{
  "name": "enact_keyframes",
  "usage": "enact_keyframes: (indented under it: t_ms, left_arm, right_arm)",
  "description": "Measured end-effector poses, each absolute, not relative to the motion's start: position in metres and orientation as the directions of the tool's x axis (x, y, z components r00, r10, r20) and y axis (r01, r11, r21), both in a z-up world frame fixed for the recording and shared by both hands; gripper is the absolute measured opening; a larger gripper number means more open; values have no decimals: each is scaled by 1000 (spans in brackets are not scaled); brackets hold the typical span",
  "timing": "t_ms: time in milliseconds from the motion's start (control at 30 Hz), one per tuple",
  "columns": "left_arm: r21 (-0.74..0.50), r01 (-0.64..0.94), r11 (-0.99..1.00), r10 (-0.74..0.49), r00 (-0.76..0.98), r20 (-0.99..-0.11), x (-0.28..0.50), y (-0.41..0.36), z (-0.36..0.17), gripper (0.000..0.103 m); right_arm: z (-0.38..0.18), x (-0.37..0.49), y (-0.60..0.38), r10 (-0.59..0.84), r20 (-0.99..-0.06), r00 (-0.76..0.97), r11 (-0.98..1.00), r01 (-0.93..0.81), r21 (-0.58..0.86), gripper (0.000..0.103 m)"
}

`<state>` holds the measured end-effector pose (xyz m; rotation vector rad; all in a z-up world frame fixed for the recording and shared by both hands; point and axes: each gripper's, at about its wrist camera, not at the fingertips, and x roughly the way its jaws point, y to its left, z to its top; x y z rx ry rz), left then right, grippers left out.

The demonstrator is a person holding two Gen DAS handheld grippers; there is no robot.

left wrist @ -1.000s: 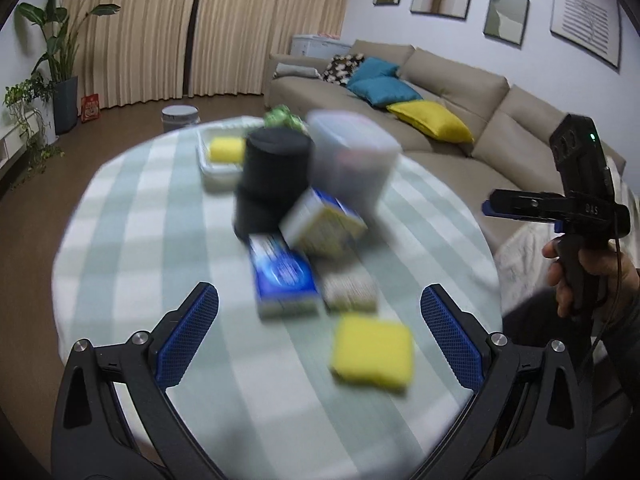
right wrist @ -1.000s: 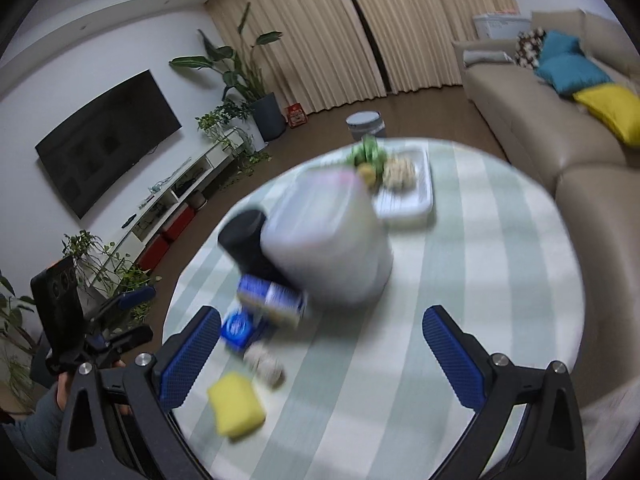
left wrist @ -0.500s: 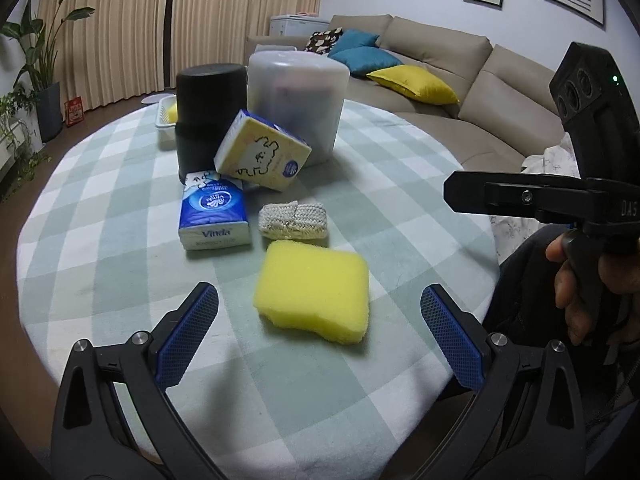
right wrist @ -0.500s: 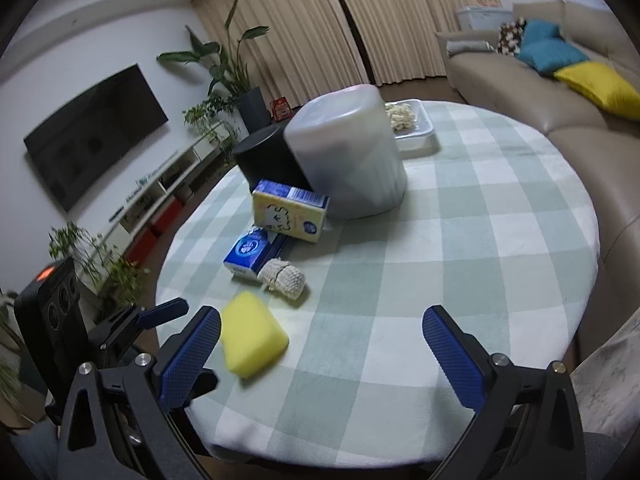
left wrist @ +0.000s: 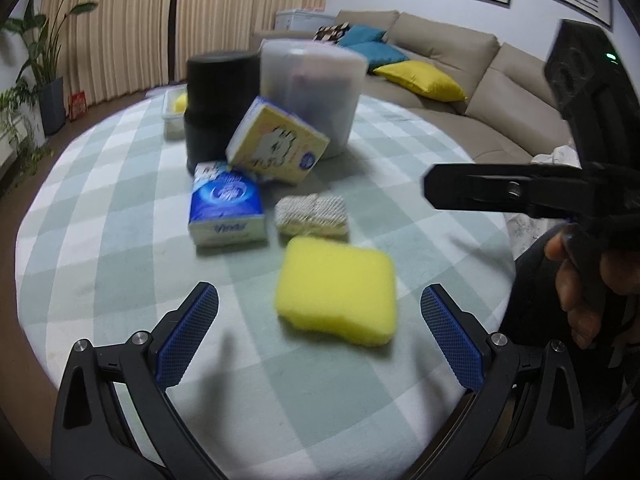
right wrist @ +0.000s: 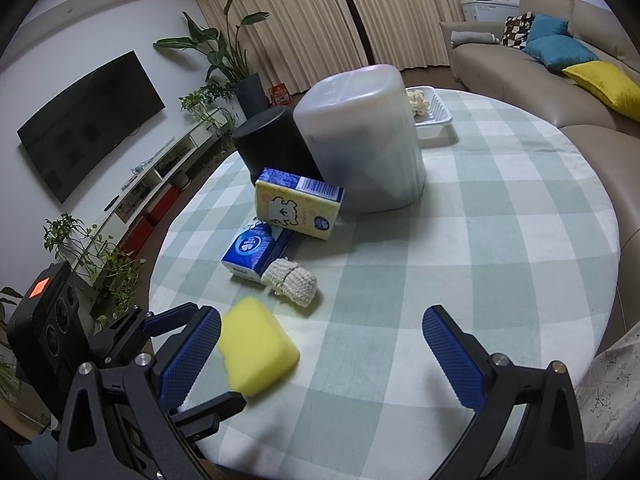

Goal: Organize soft objects
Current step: 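Grasp the yellow rectangular sponge with the right tool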

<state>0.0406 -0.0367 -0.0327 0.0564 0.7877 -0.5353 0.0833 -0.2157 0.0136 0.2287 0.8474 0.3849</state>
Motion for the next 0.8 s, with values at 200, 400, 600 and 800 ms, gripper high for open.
enact_keyframes:
  t_ms: [200,400,600,800]
  left_arm:
    - [-319,379,868,-491,567,-662,45,15,-15,103]
    - [-313,304,900,-436,625,-647,65,51,7,103]
    - [-278,379,883,-458,564,-687,97,27,-3,103]
    - [-245,406,881,-445,532,-721,106,11,-18,103]
  right_arm:
    - [5,76,-204,432,-698,572,902,-286,323,103]
    - [-7,71,-184,463,-709,532,883,-342,320,103]
    - [-18,66,-140,427,-731,533,874,-449,184,101]
    - [-35,76,-126,355,-754,553,891,-443,94,90]
